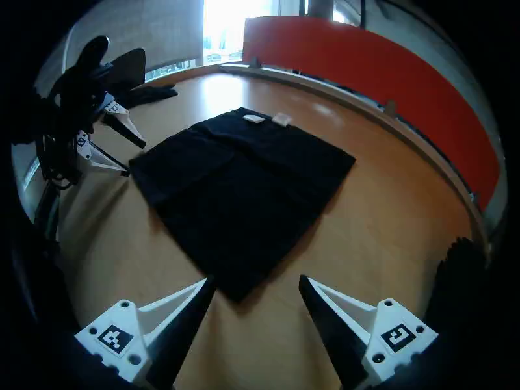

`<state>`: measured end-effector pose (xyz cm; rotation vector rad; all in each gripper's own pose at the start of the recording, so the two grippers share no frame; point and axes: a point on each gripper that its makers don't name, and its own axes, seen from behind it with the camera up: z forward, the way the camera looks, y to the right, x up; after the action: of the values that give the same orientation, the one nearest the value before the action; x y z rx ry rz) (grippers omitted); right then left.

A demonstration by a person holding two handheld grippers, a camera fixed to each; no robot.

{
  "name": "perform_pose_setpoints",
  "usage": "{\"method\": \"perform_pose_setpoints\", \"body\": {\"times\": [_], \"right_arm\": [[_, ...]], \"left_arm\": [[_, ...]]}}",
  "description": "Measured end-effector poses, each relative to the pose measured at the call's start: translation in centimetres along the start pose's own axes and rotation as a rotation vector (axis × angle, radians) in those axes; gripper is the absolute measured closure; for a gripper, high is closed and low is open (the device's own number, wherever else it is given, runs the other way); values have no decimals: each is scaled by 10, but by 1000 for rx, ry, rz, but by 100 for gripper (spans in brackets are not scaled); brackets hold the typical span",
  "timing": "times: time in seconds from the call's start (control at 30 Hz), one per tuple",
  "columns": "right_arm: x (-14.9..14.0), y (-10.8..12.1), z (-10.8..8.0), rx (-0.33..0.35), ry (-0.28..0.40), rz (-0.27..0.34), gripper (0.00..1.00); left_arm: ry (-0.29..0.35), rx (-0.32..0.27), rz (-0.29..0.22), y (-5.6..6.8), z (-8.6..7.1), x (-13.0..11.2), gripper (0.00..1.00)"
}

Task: Fold towel

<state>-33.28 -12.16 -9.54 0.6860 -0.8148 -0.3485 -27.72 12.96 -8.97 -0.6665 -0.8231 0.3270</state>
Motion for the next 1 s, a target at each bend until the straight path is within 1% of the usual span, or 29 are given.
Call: {"method": "perform_pose_setpoints", "body": {"times": [0.2,0.33,0.47,0.5,0.57,0.77,0.8,0.9,1.0], "right_arm": [[-4,-6,2,25,-18,-24,10],[-3,-7,3,36,-19,-24,15],[-4,-9,3,48,-20,-18,18],[-5,-9,4,52,-21,-16,21],[-5,-11,4,61,-22,-9,25],[-5,-11,5,65,-23,2,35],[-5,-11,5,65,-23,2,37],[-4,-11,6,67,-23,0,43],[-4,-13,5,70,-23,-3,49]], "left_arm": [[-6,1,7,1,1,-1,6],[-7,-1,5,1,1,-1,7],[-8,-1,8,2,1,-2,7],[-8,-1,8,2,1,-2,7],[-9,1,3,1,0,-2,9],[-13,20,-21,-3,1,-2,22],[-13,22,-24,-3,1,-2,23],[-15,23,-20,-3,2,-1,26],[-17,20,-18,-1,2,-2,32]]}}
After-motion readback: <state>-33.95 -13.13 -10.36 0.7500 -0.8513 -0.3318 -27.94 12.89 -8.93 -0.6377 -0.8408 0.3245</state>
